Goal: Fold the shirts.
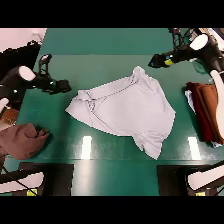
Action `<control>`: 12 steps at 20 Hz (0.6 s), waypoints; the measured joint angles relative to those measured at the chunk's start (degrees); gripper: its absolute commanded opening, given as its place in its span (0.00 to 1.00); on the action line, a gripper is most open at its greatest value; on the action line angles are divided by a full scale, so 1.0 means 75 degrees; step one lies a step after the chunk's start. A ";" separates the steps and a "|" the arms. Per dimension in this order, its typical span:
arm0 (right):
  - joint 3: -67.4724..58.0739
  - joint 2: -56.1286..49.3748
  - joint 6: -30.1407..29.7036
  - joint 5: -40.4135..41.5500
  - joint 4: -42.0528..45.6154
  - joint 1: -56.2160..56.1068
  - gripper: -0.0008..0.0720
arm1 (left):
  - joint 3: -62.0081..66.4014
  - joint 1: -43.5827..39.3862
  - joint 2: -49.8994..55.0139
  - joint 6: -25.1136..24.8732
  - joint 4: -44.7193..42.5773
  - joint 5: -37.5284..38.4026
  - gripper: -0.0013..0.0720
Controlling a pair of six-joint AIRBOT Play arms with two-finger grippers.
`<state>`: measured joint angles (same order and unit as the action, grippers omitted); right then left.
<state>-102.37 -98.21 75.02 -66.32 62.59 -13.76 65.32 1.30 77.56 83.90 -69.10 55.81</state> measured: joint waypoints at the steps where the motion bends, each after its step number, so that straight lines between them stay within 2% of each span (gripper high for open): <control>1: 0.0291 0.0242 0.0000 -0.0134 0.0000 0.0082 0.57 | -0.0058 0.0198 0.0000 -0.0119 0.0020 0.0388 0.71; 4: 0.1387 0.1046 -0.0003 -0.0361 0.0003 0.0242 0.57 | -0.0560 0.0600 0.0006 -0.0338 0.0166 0.1005 0.71; 12: 0.3972 0.2967 0.0009 0.0052 -0.0006 0.0332 0.57 | -0.1766 0.0807 0.0020 -0.0609 0.1212 0.0650 0.70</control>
<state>-72.58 -75.96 75.09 -65.93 62.54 -11.27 52.07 7.35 77.71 79.33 -60.01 60.69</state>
